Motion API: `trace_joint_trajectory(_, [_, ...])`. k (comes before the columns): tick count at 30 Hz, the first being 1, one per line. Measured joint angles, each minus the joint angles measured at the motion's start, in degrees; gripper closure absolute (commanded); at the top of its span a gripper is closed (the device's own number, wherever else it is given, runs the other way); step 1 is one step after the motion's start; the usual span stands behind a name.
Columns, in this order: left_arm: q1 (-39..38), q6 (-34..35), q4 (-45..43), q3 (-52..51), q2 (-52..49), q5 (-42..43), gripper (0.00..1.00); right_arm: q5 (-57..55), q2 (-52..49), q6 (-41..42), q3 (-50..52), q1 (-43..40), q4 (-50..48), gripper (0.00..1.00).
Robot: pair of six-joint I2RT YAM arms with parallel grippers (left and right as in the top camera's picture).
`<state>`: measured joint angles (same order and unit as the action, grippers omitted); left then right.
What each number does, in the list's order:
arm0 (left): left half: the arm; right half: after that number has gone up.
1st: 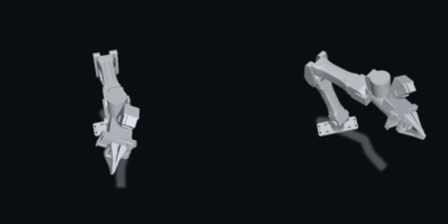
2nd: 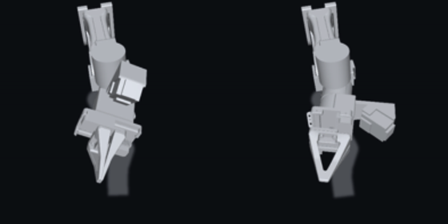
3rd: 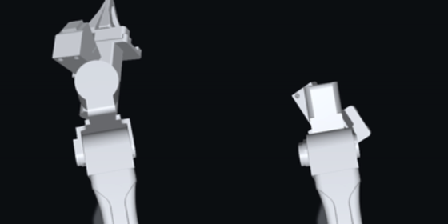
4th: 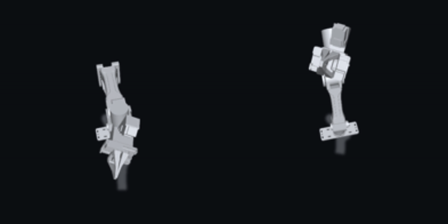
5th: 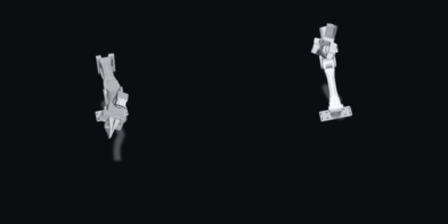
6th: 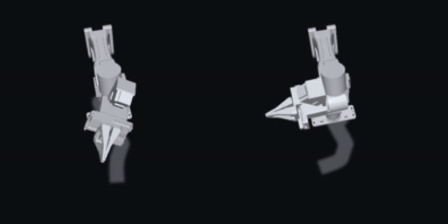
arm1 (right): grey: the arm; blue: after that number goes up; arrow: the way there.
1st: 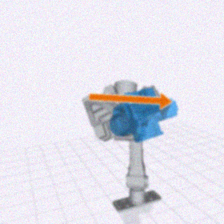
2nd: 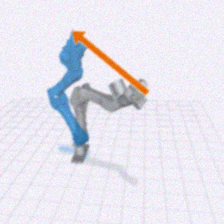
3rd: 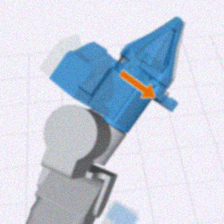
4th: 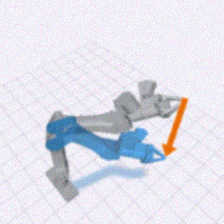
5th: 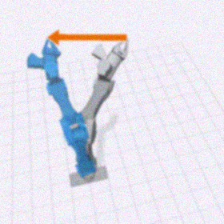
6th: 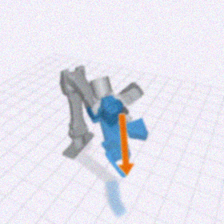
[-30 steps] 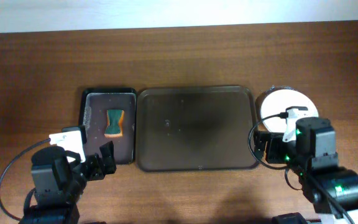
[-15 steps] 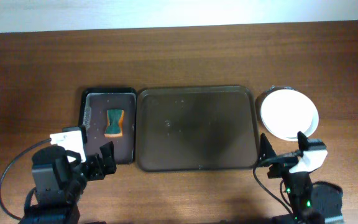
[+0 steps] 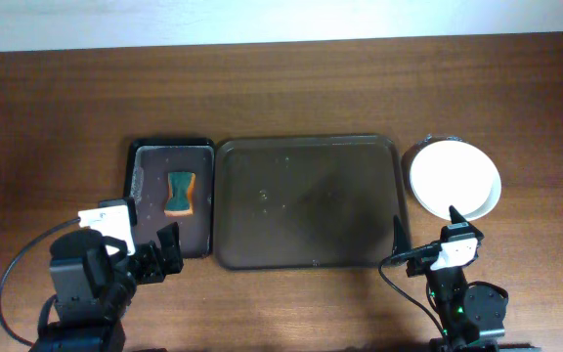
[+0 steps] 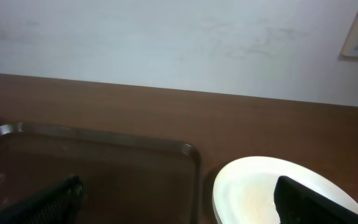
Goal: Clean dirty plates on tray and stack at the side
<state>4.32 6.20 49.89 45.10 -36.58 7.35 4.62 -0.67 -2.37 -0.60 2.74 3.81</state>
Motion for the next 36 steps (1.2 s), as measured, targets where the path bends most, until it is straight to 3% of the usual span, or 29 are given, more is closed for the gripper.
trace_joint_trajectory(14, [0.00, 0.00, 0.00, 0.00, 0.11, 0.00, 0.01, 0.00, 0.00, -0.63, 0.00, 0.00, 0.00, 0.01])
trace_joint_trajectory(18, [-0.02, -0.20, -0.07, -0.24, 5.95, -1.44, 0.01, 0.02, -0.02, -0.66, 0.00, 0.00, 0.00, 0.01])
trace_joint_trajectory(21, [-0.83, -0.26, -8.20, -3.87, 16.79, -2.34, 0.01, 0.04, 0.00, -0.63, 0.00, -0.04, -0.02, 0.01])
trace_joint_trajectory(25, [-1.03, -0.66, -30.53, -22.14, 29.46, -3.26, 0.01, 0.24, -0.02, -0.70, 0.00, -0.09, 0.00, 0.01])
trace_joint_trajectory(31, [-1.03, -5.14, -59.69, -42.14, 35.76, -3.04, 0.01, 0.44, -0.02, -0.63, 0.00, -0.09, -0.02, 0.01])
trace_joint_trajectory(36, [-1.68, -9.53, -46.38, -44.35, 36.00, -3.04, 0.01, 0.44, -0.02, -0.66, 0.00, -0.09, -0.02, 0.01])
